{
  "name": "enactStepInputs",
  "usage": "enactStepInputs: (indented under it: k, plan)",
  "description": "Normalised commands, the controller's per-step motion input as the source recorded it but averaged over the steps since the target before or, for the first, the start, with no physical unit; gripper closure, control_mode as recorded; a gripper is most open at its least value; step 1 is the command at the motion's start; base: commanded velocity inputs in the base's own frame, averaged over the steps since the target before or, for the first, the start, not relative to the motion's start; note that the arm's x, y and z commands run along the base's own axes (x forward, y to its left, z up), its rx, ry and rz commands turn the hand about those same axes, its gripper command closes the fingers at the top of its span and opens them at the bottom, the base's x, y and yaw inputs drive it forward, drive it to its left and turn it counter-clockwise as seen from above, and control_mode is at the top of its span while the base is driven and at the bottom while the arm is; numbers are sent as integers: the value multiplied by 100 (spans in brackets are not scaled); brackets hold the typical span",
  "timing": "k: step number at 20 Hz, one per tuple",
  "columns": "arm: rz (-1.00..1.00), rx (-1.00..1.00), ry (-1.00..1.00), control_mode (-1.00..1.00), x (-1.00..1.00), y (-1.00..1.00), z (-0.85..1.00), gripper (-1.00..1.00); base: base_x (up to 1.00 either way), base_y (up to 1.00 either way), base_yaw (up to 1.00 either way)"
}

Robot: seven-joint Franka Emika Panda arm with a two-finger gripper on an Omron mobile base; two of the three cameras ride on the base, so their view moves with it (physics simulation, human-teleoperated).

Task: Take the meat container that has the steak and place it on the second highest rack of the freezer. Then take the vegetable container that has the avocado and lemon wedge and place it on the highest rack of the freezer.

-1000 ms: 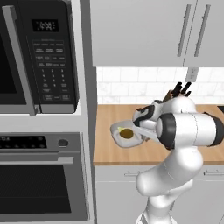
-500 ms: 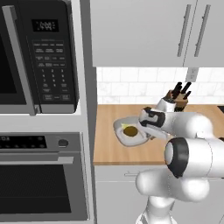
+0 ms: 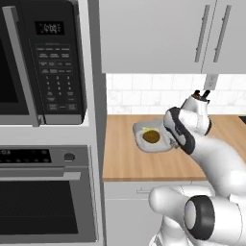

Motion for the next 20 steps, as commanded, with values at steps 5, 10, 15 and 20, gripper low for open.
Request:
enactStepInputs:
  k: [5,10,15,20]
  plan:
    - [-15,10,3,-100,-99,-22,81,100,0,0,0]
    - [-7,1,0,-100,-100,-18,88,100,0,0,0]
    - [-1,0,3,-100,-94,-4,59,100,0,0,0]
    - [1,-5,-2,-100,-47,0,14,100,0,0,0]
